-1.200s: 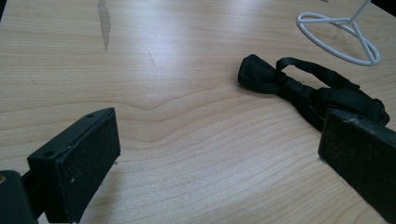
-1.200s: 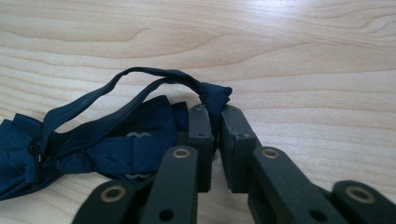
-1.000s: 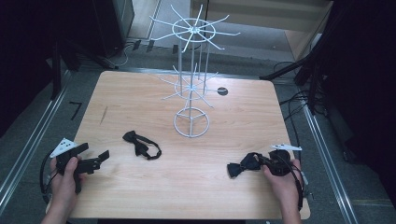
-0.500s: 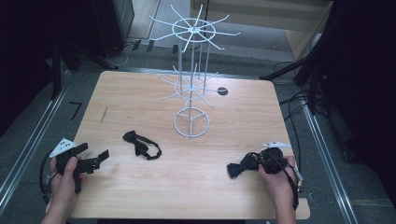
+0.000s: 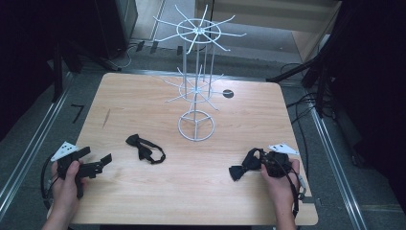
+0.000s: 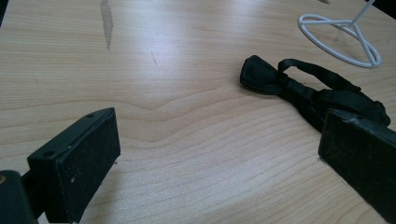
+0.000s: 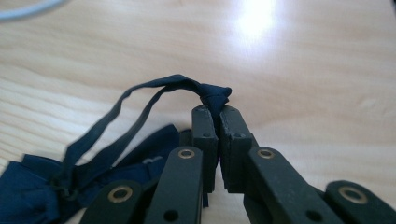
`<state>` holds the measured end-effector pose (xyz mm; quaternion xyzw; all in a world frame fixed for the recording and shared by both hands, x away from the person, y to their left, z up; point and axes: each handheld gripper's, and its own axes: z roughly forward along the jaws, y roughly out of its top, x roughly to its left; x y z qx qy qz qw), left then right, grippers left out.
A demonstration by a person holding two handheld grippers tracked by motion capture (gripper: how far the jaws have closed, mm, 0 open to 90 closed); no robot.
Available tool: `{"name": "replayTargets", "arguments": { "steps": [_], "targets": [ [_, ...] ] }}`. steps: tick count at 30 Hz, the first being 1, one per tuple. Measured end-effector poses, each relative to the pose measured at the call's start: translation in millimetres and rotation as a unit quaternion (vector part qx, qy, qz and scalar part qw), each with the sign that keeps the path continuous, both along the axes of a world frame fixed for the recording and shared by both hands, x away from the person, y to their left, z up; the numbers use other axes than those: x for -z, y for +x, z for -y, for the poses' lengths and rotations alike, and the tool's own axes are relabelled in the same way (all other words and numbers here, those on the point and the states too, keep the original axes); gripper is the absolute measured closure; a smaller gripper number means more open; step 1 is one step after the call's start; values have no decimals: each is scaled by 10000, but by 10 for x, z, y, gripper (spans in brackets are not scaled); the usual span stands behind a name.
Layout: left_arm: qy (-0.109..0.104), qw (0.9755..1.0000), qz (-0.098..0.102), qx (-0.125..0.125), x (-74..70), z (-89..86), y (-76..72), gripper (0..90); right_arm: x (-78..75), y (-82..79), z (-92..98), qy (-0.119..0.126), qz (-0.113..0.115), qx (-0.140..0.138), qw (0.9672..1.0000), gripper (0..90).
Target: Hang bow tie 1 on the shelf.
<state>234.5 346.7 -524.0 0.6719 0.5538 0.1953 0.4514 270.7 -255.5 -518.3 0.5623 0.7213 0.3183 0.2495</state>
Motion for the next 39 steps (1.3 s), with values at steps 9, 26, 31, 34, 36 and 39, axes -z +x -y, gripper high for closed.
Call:
{"name": "replayTargets", "arguments": {
  "steps": [9, 26, 31, 34, 36, 39],
  "targets": [
    [-13, 10000, -19, 9, 1, -2, 4, 0, -172, -113, -84, 181, 930, -93, 9955, 872],
    [12, 10000, 7, 9, -1, 2, -2, 0, -509, -209, -315, 570, 1727, -563, 9817, 872],
    [1, 10000, 15, 40, -1, 2, -3, 0, -601, -239, -451, 491, 1816, -751, 9793, 872],
    [-12, 10000, 26, 55, 0, 2, -4, 0, -642, -247, -513, 526, 1827, -807, 9784, 872],
    [-12, 10000, 19, 55, 0, -1, -4, 0, -663, -245, -543, 551, 1869, -840, 9772, 872],
    [-16, 10000, 7, 57, 0, -2, -2, 0, -679, -235, -561, 624, 1869, -846, 9767, 872]
  ]
}}
